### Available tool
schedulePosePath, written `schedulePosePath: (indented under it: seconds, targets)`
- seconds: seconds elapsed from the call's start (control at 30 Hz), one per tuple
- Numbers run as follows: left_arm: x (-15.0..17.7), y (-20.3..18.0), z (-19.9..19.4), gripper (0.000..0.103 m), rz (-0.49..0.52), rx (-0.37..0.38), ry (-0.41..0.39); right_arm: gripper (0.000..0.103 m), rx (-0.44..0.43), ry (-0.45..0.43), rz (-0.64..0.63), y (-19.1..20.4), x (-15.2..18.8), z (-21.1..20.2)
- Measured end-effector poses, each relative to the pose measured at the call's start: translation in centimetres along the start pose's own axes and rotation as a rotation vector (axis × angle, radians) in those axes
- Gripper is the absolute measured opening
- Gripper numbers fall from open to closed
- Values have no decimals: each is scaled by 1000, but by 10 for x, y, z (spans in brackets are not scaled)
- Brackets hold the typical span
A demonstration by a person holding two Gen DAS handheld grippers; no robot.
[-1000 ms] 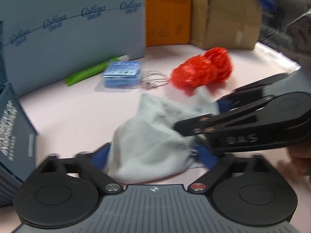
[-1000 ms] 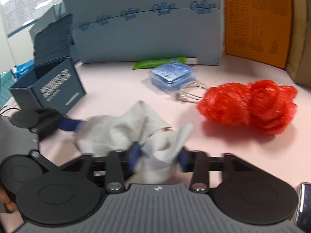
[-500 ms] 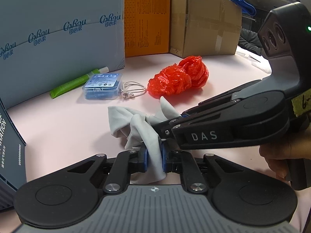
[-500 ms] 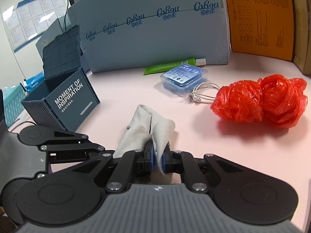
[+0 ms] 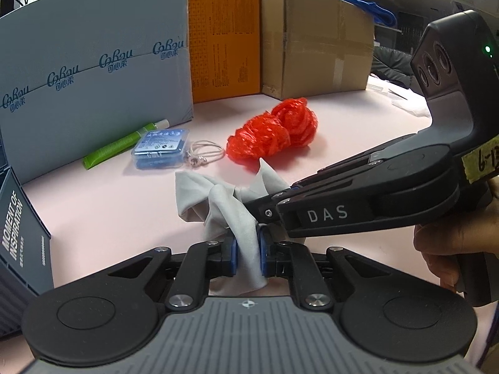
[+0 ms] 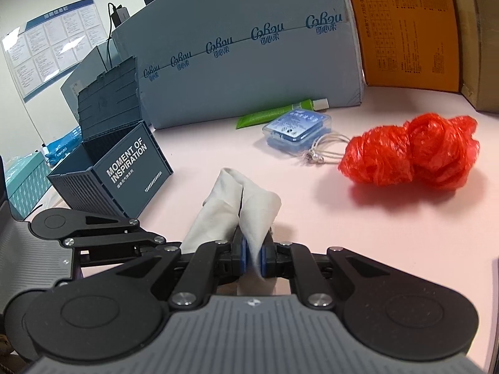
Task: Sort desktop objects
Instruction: 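Lift the grey cloth with both grippers toward the blue storage box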
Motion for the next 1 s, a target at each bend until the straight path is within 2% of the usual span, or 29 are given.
schedulePosePath:
  seconds: [0.5,1.0]
  targets:
    - [25,4,-35,11,31,36,58,12,27,4,97,36,25,-10]
    - [21,28,-65,11,47,10,26,13,33,-48,101,71,12,-9]
Point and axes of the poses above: each gripper's, at about its wrist camera, not at the fingertips, and z roughly the way its jaws point, y to its left, x to its underside, the point moved 8 cm from there along z, roughly the way its jaws point, and after that the axes turned 4 degrees about x, right-handed, at the moved point
